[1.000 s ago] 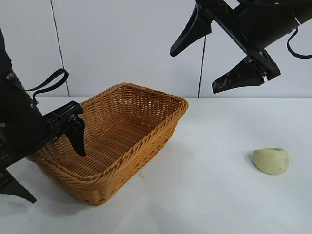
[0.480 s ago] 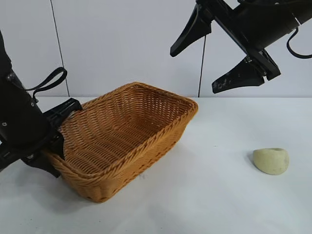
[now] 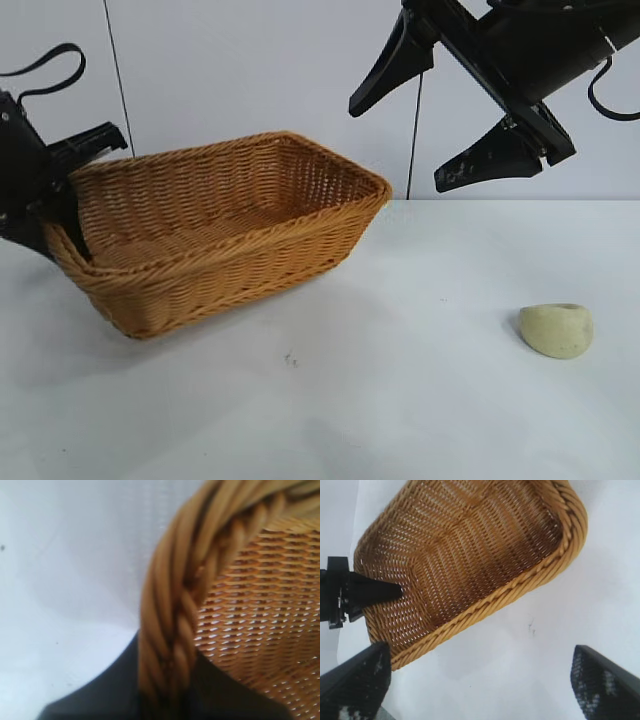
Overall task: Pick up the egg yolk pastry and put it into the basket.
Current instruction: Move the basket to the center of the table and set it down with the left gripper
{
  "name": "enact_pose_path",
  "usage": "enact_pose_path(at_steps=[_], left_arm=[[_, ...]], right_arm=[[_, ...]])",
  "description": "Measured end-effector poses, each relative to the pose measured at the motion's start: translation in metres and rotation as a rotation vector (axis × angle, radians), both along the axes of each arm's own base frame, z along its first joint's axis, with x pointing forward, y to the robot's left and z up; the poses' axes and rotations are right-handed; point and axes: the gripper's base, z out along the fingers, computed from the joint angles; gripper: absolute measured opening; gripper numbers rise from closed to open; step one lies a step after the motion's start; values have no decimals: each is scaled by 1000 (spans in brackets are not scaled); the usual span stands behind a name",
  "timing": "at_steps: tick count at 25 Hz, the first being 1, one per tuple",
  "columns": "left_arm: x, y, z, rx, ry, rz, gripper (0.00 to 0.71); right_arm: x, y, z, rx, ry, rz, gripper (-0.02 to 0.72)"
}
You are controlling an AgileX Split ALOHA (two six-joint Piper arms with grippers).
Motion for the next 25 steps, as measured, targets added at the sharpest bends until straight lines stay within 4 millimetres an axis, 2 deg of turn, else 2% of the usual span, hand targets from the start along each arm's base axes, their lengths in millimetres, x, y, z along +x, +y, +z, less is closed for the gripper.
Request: enact_pose_path(at_steps=[7,13,19,25], left_arm=[[23,-9,-5,18,33,-254,81],[25,-22,-9,19,44,-392,81],[22,-42,-27,26,72,-493,81],[28,-47,-49,40,72,-502,81]], right_arm=[[0,0,0,0,2,2,695],[0,0,0,1,3,3,695],[0,0,0,1,3,3,695],[0,0,0,1,4,4,695]])
